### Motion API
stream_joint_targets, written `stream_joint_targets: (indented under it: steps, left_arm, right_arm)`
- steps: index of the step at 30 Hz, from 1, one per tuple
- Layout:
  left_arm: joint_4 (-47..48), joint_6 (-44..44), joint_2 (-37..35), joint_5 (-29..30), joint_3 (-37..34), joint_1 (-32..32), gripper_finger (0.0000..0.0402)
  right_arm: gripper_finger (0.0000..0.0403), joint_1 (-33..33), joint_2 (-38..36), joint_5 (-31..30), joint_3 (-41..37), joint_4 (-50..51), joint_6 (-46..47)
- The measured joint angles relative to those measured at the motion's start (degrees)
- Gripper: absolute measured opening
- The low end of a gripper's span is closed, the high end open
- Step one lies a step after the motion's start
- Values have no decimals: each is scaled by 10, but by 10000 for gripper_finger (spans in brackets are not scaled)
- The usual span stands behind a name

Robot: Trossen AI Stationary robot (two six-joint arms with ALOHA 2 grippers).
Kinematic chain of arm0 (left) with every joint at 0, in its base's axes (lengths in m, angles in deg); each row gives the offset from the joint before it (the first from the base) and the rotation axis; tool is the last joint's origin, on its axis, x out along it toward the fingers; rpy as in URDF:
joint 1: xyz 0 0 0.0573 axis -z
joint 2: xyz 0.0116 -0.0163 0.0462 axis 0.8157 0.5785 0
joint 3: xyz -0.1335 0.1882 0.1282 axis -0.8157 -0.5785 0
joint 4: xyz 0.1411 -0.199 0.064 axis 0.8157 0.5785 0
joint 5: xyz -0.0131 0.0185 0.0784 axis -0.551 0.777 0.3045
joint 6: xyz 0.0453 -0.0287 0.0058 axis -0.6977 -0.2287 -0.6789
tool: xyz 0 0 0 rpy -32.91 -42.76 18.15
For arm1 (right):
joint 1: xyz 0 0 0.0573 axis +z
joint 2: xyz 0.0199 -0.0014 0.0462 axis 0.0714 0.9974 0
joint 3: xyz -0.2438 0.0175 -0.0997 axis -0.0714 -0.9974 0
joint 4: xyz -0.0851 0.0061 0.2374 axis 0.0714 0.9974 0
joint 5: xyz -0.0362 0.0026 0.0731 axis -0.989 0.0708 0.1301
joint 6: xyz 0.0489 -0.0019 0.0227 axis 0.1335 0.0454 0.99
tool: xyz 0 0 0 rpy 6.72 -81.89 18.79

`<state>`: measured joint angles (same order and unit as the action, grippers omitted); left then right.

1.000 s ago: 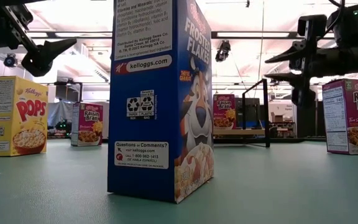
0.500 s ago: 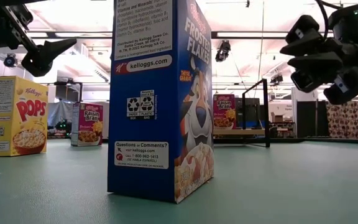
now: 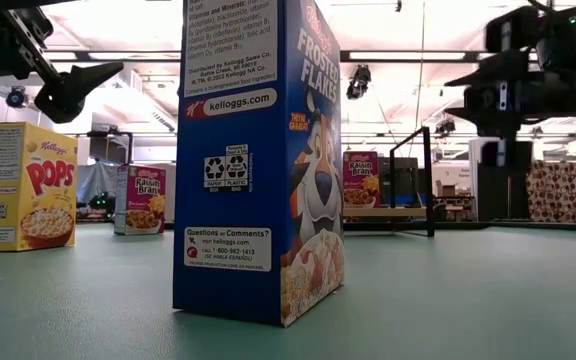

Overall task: Stack cereal on shelf
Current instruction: Put the right pink cereal box on the shelf aligned with the other pink cereal box

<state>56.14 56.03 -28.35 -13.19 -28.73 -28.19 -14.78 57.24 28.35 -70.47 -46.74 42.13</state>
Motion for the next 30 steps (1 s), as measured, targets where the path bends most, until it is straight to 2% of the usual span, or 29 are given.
stream_joint_targets:
  steps: [3,6,10,14,24,30]
  left_arm:
    - [0,0,0,0,0,0,398]
    - [0,0,0,0,0,0,398]
    - [0,0,0,0,0,0,398]
    - [0,0,0,0,0,0,398]
    - [0,0,0,0,0,0,398]
    - [0,0,0,0,0,0,398]
  right_arm:
    - [125,0,-1,0,0,-1,-120]
    - [125,0,-1,-1,0,0,-169]
    - [125,0,0,-5,0,-3,-171]
    - [125,-1,-1,-49,17,-3,-151]
    - [123,0,0,-45,49,1,-158]
    - [127,0,-1,-46,50,0,-205]
